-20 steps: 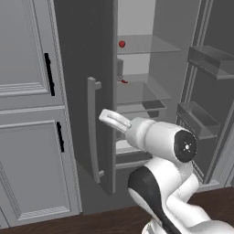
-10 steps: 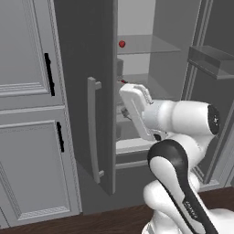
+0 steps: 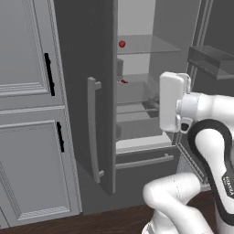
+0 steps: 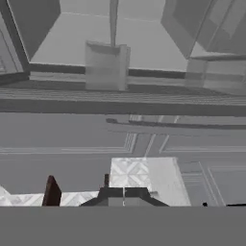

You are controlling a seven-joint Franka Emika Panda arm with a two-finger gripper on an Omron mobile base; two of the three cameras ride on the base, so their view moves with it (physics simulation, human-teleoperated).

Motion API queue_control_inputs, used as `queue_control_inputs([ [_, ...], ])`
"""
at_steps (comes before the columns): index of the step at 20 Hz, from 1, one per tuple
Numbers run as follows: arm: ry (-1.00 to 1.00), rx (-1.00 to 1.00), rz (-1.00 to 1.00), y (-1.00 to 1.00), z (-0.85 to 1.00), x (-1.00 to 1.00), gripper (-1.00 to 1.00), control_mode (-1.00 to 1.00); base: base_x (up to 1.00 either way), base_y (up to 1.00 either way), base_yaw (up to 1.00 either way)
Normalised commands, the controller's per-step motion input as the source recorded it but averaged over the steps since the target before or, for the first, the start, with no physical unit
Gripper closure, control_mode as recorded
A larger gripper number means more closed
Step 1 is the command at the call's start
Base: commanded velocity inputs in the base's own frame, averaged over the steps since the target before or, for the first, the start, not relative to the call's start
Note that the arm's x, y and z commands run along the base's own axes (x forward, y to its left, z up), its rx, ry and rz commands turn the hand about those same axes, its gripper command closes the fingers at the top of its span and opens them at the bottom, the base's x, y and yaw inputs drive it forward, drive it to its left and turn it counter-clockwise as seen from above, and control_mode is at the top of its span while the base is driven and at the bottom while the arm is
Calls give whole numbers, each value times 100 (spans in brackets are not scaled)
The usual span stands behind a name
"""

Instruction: Take the strawberry from the fridge and place it on top of the pancake, located on the dining counter.

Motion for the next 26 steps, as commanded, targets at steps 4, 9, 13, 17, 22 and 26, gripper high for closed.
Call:
queue_control_inputs([
  [4,14,21,21,-22,-19,85,100,-100,0,0,0],
  [9,17,2,15,0,-31,92,100,-100,0,0,0],
  [13,10,4,14,0,-20,73,100,-100,0,0,0],
  [17,3,18,14,0,-23,64,100,-100,0,0,0],
  [22,0,8,13,27,-37,59,100,-100,0,0,0],
  [26,12,0,10,32,-26,48,100,-100,0,0,0],
])
